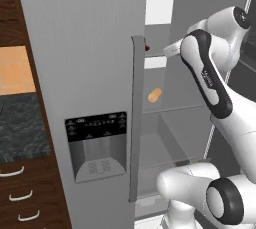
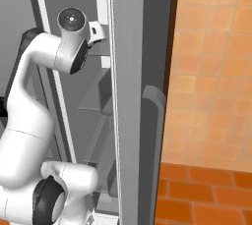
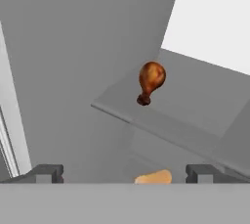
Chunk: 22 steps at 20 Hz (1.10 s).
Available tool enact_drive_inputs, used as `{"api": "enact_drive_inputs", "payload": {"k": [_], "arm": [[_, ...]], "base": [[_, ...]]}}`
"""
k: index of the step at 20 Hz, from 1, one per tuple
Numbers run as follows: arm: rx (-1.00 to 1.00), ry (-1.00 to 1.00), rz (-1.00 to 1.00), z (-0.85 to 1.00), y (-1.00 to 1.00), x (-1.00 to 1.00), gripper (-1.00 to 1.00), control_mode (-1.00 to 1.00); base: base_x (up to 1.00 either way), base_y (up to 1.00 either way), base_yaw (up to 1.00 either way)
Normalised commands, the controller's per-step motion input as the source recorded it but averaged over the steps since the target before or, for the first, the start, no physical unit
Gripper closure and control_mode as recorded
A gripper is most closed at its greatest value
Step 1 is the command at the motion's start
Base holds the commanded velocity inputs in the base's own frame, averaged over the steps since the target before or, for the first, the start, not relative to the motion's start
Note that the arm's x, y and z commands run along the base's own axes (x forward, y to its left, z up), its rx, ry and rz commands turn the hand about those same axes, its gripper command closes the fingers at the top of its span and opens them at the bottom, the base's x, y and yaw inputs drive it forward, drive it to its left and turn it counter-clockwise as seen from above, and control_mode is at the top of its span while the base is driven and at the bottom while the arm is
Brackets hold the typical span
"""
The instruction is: Place one squash and one chicken drumstick in each tupperware on the nearby counter, to pack two identical lunches.
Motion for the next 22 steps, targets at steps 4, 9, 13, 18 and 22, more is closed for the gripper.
{"api": "enact_drive_inputs", "payload": {"k": [4,9,13,18,22], "arm": [[0.08,0.00,0.00,0.00,0.13,0.36,-1.00,-1.00],[0.15,0.01,0.00,-0.05,0.00,0.28,-1.00,-1.00],[0.15,0.07,0.00,0.00,0.00,0.28,-1.00,-1.00],[0.13,0.11,0.00,-0.01,0.00,0.31,-1.00,-1.00],[0.04,0.04,0.00,-0.03,0.02,0.27,-1.00,-1.00]], "base": [[0.00,0.00,0.00],[0.00,0.00,0.00],[0.00,0.00,0.00],[0.00,0.00,0.00],[0.00,0.00,0.00]]}}
